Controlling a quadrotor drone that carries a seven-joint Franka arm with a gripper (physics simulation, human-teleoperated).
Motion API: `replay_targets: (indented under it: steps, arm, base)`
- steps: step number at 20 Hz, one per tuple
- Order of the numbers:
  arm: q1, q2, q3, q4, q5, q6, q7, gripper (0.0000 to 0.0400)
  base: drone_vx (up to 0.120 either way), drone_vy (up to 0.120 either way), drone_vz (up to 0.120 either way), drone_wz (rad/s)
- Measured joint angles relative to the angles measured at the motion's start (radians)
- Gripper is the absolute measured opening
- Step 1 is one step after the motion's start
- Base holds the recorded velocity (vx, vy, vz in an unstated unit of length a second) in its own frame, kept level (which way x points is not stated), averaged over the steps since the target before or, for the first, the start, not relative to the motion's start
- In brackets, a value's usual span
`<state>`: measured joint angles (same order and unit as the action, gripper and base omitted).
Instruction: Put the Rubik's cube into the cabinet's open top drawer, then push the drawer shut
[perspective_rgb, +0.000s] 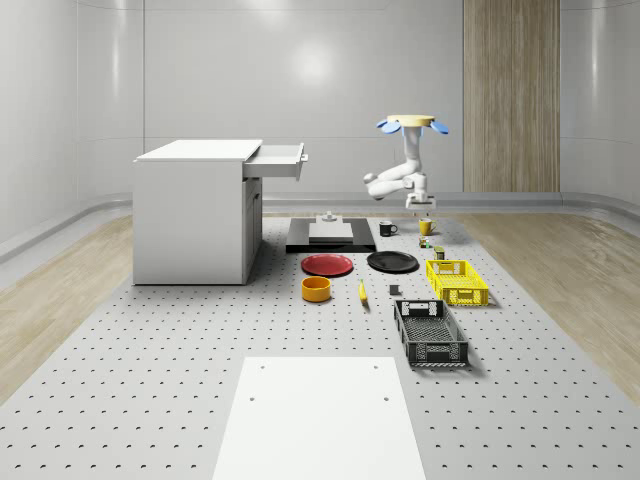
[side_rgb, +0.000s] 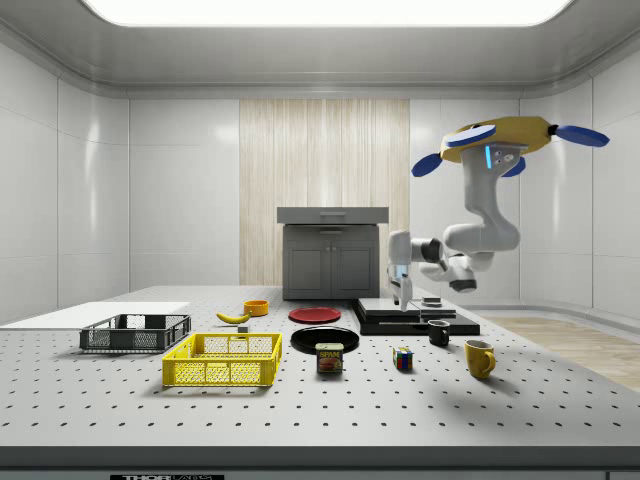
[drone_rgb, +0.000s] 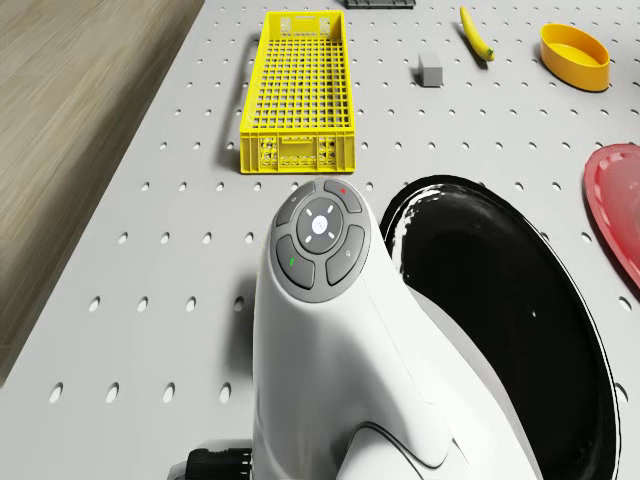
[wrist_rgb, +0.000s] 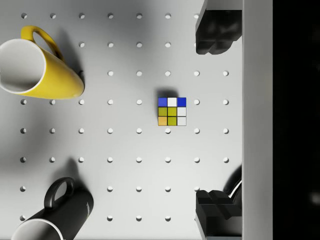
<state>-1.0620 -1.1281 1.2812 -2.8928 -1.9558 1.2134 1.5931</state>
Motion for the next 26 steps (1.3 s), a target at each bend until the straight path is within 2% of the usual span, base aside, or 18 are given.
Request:
replay_targets:
  steps: [5,8,22,26]
  arm:
    - [-0.010,-0.026,0.009,0.002,0.013,0.022,0.010,0.0400]
    - [-0.016,-0.041,0.014,0.003,0.021,0.036,0.015,0.0400]
    - [-0.037,-0.106,0.033,0.007,0.055,0.096,0.034,0.0400]
    - [-0.038,-0.128,0.016,0.011,0.043,0.123,0.035,0.0400]
  base:
    - [0.000,0.000,-0.120,0.000]
    - [0.000,0.080,-0.120,0.000]
    - [0.000,0.000,-0.120,0.000]
    - [0.000,0.000,0.000,0.000]
